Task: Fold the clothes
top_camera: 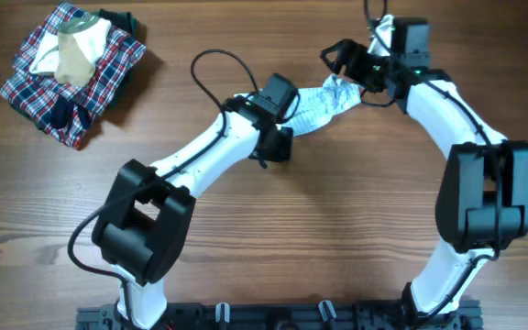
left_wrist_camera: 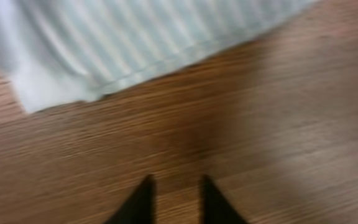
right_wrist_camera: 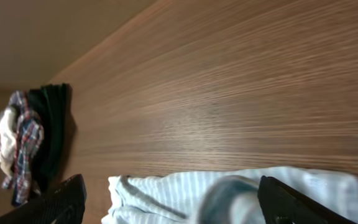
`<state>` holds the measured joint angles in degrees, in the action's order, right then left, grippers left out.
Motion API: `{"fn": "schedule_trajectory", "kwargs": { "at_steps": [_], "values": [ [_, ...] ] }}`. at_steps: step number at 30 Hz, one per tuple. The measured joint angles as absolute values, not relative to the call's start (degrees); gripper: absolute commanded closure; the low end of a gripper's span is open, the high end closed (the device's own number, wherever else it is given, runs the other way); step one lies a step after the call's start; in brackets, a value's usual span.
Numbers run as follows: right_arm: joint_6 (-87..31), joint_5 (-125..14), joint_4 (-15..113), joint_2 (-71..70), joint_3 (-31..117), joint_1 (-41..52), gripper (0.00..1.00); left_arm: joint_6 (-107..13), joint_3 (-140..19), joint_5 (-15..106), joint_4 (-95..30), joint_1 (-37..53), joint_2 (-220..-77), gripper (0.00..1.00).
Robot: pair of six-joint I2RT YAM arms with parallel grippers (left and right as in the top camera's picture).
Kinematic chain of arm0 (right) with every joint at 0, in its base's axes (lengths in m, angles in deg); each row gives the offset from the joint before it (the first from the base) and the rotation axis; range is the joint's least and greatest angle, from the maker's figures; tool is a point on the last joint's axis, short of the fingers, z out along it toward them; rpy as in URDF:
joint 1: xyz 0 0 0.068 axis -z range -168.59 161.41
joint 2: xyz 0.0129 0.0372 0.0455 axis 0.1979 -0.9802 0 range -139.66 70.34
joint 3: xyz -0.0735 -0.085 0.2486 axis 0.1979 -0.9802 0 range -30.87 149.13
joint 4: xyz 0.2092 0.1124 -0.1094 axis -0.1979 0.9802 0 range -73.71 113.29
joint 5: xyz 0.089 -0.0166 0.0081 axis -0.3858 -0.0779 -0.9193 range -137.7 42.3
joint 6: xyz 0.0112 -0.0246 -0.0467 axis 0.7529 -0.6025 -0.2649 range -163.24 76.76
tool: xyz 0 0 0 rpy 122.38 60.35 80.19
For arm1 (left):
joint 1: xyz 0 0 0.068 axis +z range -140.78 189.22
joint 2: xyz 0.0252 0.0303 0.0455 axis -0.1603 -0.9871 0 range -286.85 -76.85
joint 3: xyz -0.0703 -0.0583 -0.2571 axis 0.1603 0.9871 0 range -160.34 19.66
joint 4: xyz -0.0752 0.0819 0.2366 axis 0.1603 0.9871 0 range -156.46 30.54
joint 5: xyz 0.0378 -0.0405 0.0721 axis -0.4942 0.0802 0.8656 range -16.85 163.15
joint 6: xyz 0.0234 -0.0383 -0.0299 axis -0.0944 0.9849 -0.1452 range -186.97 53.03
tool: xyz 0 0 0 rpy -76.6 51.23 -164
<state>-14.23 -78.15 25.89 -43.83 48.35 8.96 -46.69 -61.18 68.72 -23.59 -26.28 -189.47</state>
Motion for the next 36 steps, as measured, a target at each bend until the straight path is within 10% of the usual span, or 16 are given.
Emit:
{"fn": "schedule_trajectory", "kwargs": {
  "at_steps": [9,36],
  "values": [
    [-13.73,-80.03,31.97,-43.83,48.35,15.21,0.11,-46.96,-61.18,68.57,-25.71,-27.11,-189.47,0.36],
    [-17.64,-80.27,38.77,-43.83,48.33,15.73,0.11,-31.66,-61.18,65.09,-29.67,-15.97,-193.47,0.37]
  ]
}}
